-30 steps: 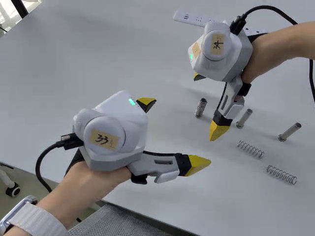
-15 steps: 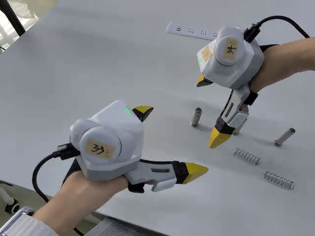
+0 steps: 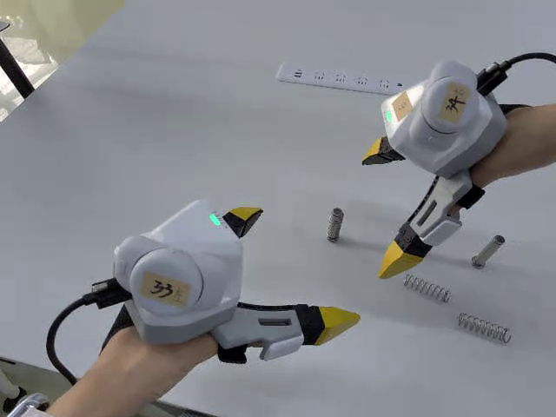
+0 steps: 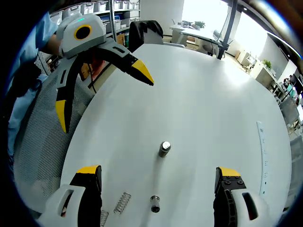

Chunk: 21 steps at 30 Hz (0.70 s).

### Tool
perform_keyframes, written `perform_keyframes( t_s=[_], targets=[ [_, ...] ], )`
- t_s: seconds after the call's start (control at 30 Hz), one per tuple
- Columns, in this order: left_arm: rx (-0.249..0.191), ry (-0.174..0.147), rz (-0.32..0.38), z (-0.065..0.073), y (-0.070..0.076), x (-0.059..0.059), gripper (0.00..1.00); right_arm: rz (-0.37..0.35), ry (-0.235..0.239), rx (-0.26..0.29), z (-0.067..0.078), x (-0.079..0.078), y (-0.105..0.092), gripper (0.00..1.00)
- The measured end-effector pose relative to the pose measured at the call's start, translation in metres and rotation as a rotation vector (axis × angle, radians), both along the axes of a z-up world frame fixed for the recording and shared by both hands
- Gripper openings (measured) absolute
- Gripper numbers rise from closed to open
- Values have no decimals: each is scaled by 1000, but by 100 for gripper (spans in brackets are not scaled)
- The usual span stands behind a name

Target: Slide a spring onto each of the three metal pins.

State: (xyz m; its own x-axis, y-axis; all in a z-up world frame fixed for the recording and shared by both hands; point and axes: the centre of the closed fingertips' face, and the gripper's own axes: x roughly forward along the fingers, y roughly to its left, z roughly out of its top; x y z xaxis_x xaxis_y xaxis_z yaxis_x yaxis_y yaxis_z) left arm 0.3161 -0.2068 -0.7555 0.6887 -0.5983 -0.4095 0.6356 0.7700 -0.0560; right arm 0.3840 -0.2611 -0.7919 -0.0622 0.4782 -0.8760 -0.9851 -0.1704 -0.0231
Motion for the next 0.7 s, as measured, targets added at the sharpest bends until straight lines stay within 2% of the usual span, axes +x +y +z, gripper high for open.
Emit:
perform_keyframes(
  t_s=[0.07,0.2,0.37,0.47,0.7],
  targets=[
    [-1,-1,-1,1,0,1,96,-24,17,10,1,0,-8,99],
    [2,-6,-7,3,-1,3,96,-61,6,33,5,0,-19,99],
    [8,-17,-13,6,-2,5,96,-119,4,69,10,-7,-40,99],
    [12,-17,-18,6,-2,5,96,-158,3,85,10,-2,-54,99],
    [19,-15,-34,5,-3,5,96,-251,-7,125,12,-10,-79,99]
  ],
)
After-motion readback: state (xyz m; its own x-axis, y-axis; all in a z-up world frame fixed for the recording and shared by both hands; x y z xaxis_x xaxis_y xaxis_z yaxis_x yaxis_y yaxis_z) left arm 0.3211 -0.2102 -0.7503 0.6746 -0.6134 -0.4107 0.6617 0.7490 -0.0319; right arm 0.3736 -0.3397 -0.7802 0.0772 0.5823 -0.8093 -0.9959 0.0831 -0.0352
